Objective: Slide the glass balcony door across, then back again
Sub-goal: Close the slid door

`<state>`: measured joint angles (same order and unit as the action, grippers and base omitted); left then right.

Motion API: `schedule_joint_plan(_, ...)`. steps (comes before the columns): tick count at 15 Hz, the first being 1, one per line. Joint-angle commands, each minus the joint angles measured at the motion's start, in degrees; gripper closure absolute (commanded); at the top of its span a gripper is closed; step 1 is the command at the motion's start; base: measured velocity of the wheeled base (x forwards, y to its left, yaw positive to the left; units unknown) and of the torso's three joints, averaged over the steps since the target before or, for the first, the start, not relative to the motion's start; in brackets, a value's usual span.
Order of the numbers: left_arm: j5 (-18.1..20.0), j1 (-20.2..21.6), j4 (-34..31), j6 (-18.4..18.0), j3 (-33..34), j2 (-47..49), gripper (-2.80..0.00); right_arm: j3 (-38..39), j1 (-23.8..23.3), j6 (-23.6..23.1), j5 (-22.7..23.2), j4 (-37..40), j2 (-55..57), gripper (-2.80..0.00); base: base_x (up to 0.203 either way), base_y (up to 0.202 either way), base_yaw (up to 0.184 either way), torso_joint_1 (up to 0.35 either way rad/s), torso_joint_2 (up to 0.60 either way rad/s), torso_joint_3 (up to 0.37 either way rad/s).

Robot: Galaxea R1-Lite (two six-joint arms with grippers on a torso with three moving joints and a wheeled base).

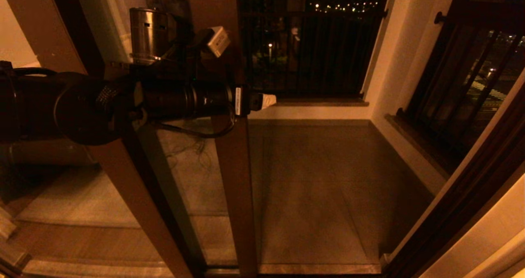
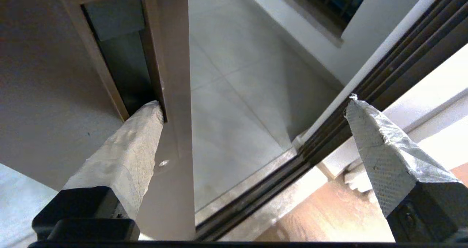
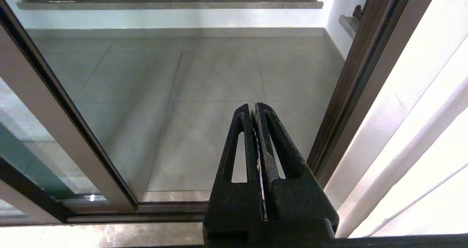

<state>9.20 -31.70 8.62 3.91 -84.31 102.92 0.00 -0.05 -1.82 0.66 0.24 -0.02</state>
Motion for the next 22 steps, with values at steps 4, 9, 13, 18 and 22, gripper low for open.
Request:
schedule_joint_plan(4, 0.4, -0.8, 3.7, 0.1, -0.4, 0.7, -2.8, 0.0, 0.0, 0.0, 0.0, 0.0, 0.0, 0.0, 0.0, 0.0, 0.0, 0.0, 0.0, 0.0)
schedule_joint_plan(9, 0.3, -3.0, 3.3, 0.1, -1.0, 0.7, -2.8, 0.0, 0.0, 0.0, 0.0, 0.0, 0.0, 0.0, 0.0, 0.0, 0.0, 0.0, 0.0, 0.0)
schedule_joint_plan(13, 0.2, -3.5, 3.3, 0.1, -1.2, 1.2, -2.8, 0.0, 0.0, 0.0, 0.0, 0.0, 0.0, 0.0, 0.0, 0.0, 0.0, 0.0, 0.0, 0.0)
schedule_joint_plan(18, -0.5, -5.1, 1.3, 0.1, -3.6, 2.5, -2.8, 0.0, 0.0, 0.0, 0.0, 0.0, 0.0, 0.0, 0.0, 0.0, 0.0, 0.0, 0.0, 0.0)
schedule_joint_plan(22, -0.6, -5.1, 1.1, -0.1, -5.4, 4.1, -2.8, 0.0, 0.0, 0.0, 0.0, 0.0, 0.0, 0.0, 0.0, 0.0, 0.0, 0.0, 0.0, 0.0)
